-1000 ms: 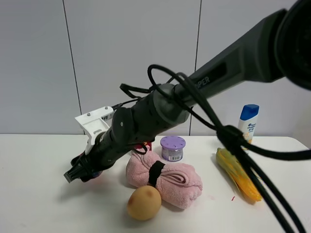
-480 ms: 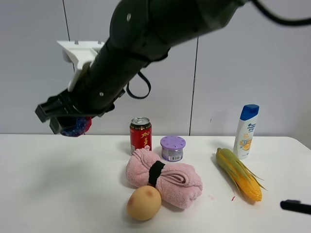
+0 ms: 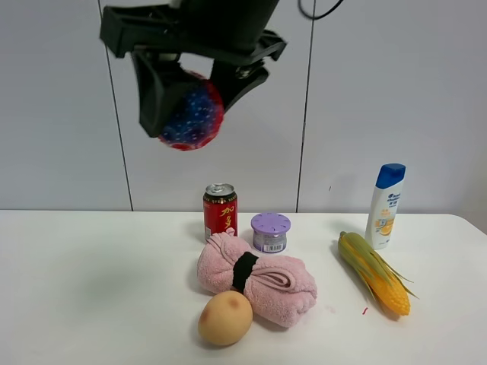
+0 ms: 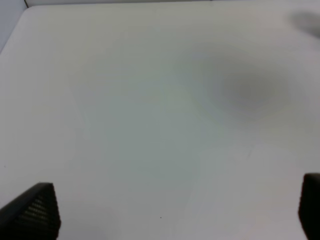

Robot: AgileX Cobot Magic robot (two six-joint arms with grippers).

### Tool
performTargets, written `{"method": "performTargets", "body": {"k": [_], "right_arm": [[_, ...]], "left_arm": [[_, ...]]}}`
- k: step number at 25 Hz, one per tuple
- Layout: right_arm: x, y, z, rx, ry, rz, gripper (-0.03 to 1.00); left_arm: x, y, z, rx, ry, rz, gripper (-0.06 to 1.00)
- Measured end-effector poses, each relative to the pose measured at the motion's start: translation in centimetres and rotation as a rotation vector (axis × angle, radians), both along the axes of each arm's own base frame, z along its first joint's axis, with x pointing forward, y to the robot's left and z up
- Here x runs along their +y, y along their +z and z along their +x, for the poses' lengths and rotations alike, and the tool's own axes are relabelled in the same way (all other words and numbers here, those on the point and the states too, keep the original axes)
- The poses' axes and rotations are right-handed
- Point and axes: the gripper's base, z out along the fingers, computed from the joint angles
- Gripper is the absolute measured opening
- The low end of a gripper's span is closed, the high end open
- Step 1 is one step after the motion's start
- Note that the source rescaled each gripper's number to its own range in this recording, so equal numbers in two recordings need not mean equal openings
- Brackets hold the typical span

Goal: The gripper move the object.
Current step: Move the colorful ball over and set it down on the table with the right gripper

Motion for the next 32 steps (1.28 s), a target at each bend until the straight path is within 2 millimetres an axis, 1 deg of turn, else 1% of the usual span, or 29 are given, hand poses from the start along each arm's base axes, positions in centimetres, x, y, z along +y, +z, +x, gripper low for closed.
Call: {"method": "performTargets", "body": {"k": [6,9,14,16,22,27,32], "right_arm": [[-3.7,2.2,-2.2,0.099,-0.116,-0.113,0.00],[-3.9,2.5,-2.4,0.106,-0.134,-0.109,0.00],[-4.3,1.9,-2.1,0.117,-0.165,-0.131,0.00],[-4.8,1.1,-1.6,0.127,-0.188,-0.153,0.00],[-7.4,-2.1,0.1,0.198,-0.280,-0.248,0.00],[-9.5,-4.9,0.8,0.275,-0.330,-0.317,0.00],[-12.0,-7.7,1.2,0.376,-0.404,-0.368,0.00]], "left_arm": [[0.0,0.0,0.0,0.000,0.000,0.000,1.00],[0.0,0.0,0.0,0.000,0.000,0.000,1.00],[0.0,0.0,0.0,0.000,0.000,0.000,1.00],[0.0,0.0,0.0,0.000,0.000,0.000,1.00],[0.0,0.0,0.0,0.000,0.000,0.000,1.00],[0.0,0.0,0.0,0.000,0.000,0.000,1.00],[0.0,0.0,0.0,0.000,0.000,0.000,1.00]]}}
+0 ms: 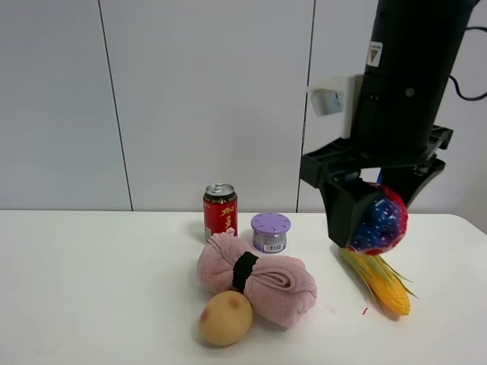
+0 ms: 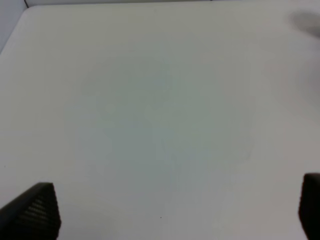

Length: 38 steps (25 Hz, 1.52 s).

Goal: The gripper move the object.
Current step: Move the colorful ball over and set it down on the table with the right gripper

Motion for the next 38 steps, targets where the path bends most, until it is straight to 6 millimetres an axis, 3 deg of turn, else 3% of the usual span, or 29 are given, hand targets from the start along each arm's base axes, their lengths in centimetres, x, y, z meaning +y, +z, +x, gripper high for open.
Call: {"method": "performTargets", "body": {"k": [6,15,26,32,38], "right_arm": [[-2.6,-2.3,0.2,-0.016,-0.060,0.008,0.00],[-5.2,-8.5,-0.6,-0.072,-0.091,0.042,0.00],[-4.9,-12.0,-0.1,-0.189,-0.049,0.100,0.00],[-4.8,-14.3,0.4,-0.153,-0.059,0.061,0.00],[-4.7,-15.1,0.8,-0.159,-0.051,0.063,0.00]], "left_arm": [[0.0,0.0,0.0,0.000,0.001,0.001,1.00],[0.0,0.0,0.0,0.000,0.001,0.001,1.00],[0.0,0.0,0.0,0.000,0.001,0.001,1.00],[0.0,0.0,0.0,0.000,0.001,0.001,1.00],[0.0,0.0,0.0,0.000,0.001,0.001,1.00]]}}
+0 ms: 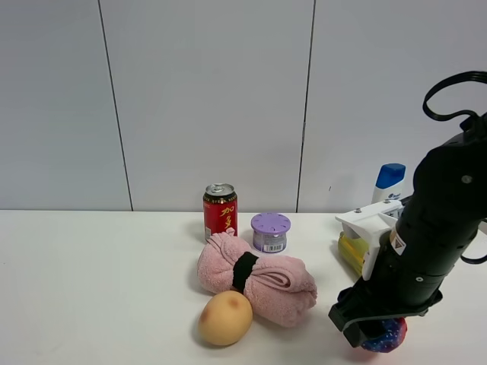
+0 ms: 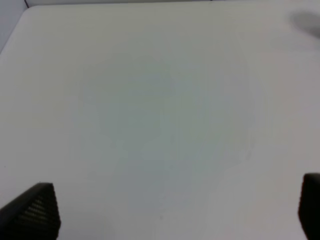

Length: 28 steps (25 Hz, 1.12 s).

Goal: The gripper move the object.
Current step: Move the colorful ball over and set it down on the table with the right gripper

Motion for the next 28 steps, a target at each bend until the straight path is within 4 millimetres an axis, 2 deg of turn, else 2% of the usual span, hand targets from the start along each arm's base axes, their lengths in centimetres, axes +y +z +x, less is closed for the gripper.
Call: {"method": "performTargets", "body": {"k": [22,28], "right_arm": [[-0.4,0.4,1.6,-0.119,-0.005,0.073,0.00],[-0.3,-1.8,1.7,-0.072,-0.002,0.055,0.00]], "left_arm": [[0.0,0.0,0.0,0.000,0.000,0.000,1.00],[0.0,0.0,0.0,0.000,0.000,0.000,1.00]]}}
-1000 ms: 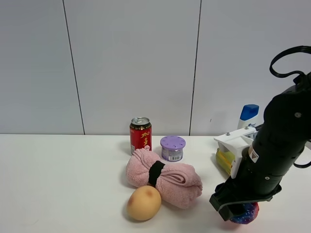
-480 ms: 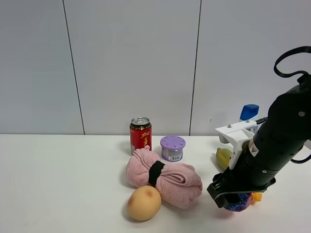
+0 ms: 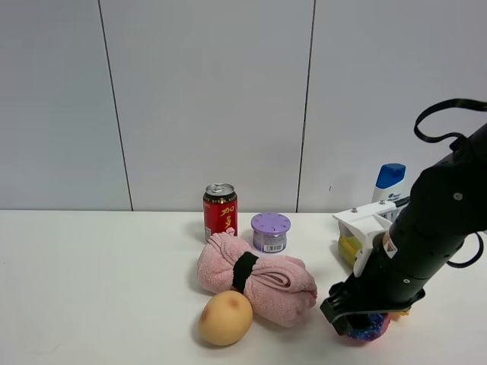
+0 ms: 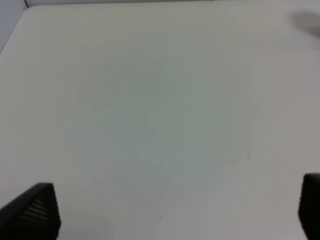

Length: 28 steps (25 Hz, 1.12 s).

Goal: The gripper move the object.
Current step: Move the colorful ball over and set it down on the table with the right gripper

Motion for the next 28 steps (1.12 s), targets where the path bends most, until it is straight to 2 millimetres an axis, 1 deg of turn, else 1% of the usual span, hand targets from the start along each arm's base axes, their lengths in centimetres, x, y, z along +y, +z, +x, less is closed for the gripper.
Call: {"method": "performTargets", "body": {"k": [15,16,19,20,21,24,28], "right_arm": [[-0.06,-0.02,0.04,-0.003,0.009,-0.006,0.00],[-0.07,-0.02,0.04,-0.002,0.008,-0.006,0.03],[-0.12,-0.14,-0.03,0.011,-0.016,-0.005,0.35],[-0.12,-0.18,-0.03,0.013,-0.026,-0.001,0.42],[-0.12,-0.18,-0.03,0.014,-0.035,0.002,0.47],[-0.12,-0.17,-0.02,0.014,-0.041,0.005,0.51],[-0.10,-0.09,0.02,0.007,-0.037,0.008,0.52]], "left_arm": [[0.00,0.00,0.00,0.000,0.000,0.000,1.00],[0.00,0.00,0.00,0.000,0.000,0.000,1.00],[0.00,0.00,0.00,0.000,0.000,0.000,1.00],[0.00,0.00,0.00,0.000,0.000,0.000,1.00],[0.00,0.00,0.00,0.000,0.000,0.000,1.00],[-0.01,0.00,0.00,0.000,-0.001,-0.001,1.00],[-0.01,0.00,0.00,0.000,-0.001,-0.001,1.00]]}}
